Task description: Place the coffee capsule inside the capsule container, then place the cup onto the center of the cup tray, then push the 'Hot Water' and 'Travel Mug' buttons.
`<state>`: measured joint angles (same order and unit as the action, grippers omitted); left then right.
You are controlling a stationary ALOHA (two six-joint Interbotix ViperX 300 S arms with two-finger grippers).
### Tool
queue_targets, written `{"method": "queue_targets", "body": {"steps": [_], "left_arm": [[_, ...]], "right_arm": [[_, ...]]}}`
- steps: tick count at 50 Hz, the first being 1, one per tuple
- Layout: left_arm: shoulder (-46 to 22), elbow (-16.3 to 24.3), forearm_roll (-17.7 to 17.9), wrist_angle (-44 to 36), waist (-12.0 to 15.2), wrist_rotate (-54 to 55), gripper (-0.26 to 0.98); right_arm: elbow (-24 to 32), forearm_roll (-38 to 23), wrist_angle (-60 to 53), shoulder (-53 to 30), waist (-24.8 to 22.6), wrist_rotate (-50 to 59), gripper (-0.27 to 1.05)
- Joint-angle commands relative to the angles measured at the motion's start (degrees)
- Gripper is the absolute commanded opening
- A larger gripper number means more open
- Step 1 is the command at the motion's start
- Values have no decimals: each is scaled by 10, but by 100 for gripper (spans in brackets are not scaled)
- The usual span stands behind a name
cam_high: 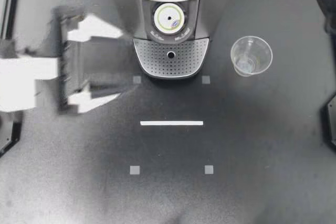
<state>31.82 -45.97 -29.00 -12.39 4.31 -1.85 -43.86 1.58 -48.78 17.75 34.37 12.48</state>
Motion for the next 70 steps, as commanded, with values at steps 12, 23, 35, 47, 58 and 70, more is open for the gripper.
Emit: {"method": "queue_targets", "body": {"steps": [12, 23, 35, 47, 58, 70], "left_arm": [[33, -109, 103, -229, 0, 59, 87], [30, -159, 152, -333, 0, 61, 87], [25, -168, 153, -341, 0, 62, 87], [25, -169, 155, -342, -1, 62, 87], [27, -175, 155, -343, -1, 62, 87], [25, -174, 157, -343, 0, 76, 87]], "right_arm": [[128, -17, 123, -66, 29, -3, 1], [173, -26, 167, -95, 31, -1, 1], [180, -29, 167, -99, 9, 1, 1], [176, -33, 168, -89, -21, 1, 1], [155, -33, 166, -66, -47, 1, 1], [105, -32, 159, -33, -89, 4, 1]]}}
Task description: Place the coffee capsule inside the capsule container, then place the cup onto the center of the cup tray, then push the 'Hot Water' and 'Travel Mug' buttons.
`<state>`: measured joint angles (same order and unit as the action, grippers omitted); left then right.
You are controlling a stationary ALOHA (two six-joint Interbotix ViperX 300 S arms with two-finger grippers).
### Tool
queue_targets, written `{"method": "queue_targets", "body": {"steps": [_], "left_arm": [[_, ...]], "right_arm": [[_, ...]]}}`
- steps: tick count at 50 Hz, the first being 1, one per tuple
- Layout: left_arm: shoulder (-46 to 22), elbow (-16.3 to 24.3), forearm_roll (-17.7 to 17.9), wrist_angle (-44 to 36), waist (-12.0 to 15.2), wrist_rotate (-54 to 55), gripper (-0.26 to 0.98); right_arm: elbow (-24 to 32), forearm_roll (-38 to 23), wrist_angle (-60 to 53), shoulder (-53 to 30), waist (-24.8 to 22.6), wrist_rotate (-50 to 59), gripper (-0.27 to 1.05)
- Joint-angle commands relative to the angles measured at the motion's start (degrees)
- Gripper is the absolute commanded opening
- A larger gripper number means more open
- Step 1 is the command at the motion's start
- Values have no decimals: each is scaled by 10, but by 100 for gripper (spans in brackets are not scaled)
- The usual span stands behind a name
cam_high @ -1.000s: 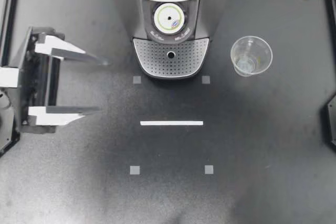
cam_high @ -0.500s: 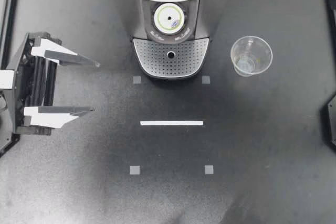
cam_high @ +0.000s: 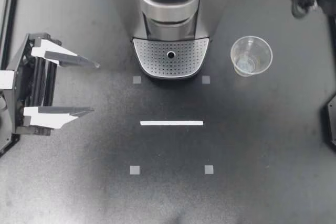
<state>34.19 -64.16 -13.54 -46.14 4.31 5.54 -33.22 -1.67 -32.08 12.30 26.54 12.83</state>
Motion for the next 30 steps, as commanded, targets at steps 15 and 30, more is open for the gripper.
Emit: {"method": "queue_targets", "body": {"steps": [15, 30], "left_arm": [[-2, 5, 18, -5, 0, 11, 87], [-11, 6, 31, -5, -1, 11, 87]], "right_arm": [[-43, 6, -10, 36, -53, 7, 1], [-77, 9, -10, 30, -79, 37, 1]]}}
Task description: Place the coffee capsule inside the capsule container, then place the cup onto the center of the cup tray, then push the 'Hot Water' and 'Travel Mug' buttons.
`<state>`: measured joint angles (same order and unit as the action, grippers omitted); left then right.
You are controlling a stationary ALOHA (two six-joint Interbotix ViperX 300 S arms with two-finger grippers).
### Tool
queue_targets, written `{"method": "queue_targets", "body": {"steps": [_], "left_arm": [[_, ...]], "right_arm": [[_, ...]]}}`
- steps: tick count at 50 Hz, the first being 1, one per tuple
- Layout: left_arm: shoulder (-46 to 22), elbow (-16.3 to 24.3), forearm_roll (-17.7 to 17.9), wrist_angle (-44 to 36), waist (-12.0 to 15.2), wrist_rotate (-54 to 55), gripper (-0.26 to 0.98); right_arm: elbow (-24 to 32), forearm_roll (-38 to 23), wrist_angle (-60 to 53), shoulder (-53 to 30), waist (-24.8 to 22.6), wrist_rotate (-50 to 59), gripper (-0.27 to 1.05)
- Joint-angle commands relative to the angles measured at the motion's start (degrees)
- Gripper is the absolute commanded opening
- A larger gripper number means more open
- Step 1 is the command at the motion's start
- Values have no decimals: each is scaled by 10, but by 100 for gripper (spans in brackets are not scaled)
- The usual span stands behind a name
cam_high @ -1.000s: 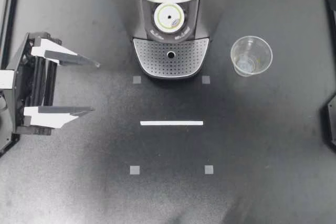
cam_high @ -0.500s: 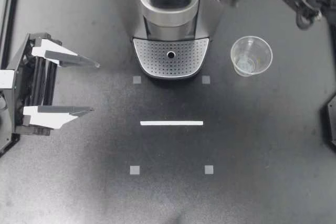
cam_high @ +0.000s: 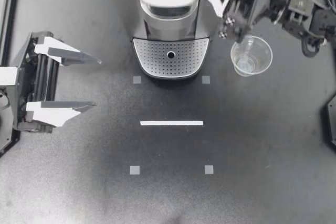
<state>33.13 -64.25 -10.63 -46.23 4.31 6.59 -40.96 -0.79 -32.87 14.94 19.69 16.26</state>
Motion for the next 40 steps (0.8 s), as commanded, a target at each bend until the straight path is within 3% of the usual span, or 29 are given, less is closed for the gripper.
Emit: {"method": "queue_targets", "body": {"steps": [1, 17, 28, 40], "left_arm": [[-2, 7, 2, -4, -1, 1, 87], [-19, 11, 3, -4, -1, 1, 87], [-21, 11, 3, -4, -1, 1, 87], [-21, 5, 3, -2, -1, 1, 87]], "right_arm": [[-2, 0, -2, 4, -11, 4, 1], [-32, 0, -2, 0, -28, 24, 1], [-35, 7, 7, 51, -28, 29, 1], [-117, 85, 185, 167, -15, 56, 1]]}}
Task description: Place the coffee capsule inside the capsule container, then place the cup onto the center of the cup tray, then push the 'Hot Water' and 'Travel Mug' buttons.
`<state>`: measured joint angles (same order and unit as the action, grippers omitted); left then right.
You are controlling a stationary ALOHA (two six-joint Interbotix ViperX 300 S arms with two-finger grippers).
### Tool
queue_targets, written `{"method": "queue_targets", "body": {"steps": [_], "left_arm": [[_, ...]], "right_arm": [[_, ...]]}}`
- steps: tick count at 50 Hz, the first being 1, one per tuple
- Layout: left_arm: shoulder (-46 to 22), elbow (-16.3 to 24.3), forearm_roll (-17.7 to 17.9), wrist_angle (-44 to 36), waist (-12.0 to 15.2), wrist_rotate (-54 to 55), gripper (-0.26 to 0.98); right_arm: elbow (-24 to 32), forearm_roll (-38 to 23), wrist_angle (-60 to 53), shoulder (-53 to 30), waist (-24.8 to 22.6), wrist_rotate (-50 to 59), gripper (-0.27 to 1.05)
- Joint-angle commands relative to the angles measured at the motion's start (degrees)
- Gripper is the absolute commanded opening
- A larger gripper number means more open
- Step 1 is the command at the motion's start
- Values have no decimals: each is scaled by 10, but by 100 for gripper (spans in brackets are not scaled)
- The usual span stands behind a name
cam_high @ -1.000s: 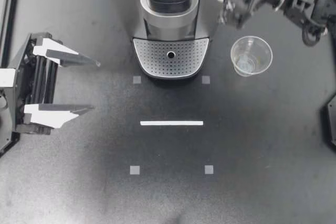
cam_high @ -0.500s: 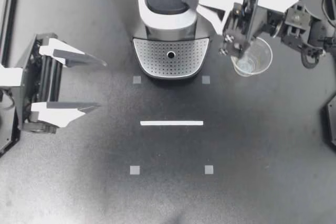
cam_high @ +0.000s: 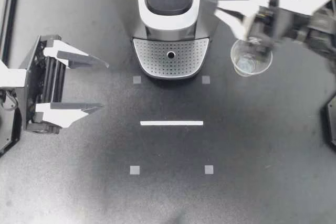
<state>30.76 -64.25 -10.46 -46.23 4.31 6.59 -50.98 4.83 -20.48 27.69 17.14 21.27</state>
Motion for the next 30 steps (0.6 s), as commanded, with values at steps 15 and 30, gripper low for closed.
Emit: {"method": "queue_targets", "body": {"steps": [15, 30], "left_arm": [[1, 1, 1, 1, -1, 1, 87], [1, -3, 1, 1, 0, 0, 87]], "right_arm": [[-102, 81, 286, 126, 122, 73, 1], [-173, 81, 349, 155, 172, 150, 10]]}}
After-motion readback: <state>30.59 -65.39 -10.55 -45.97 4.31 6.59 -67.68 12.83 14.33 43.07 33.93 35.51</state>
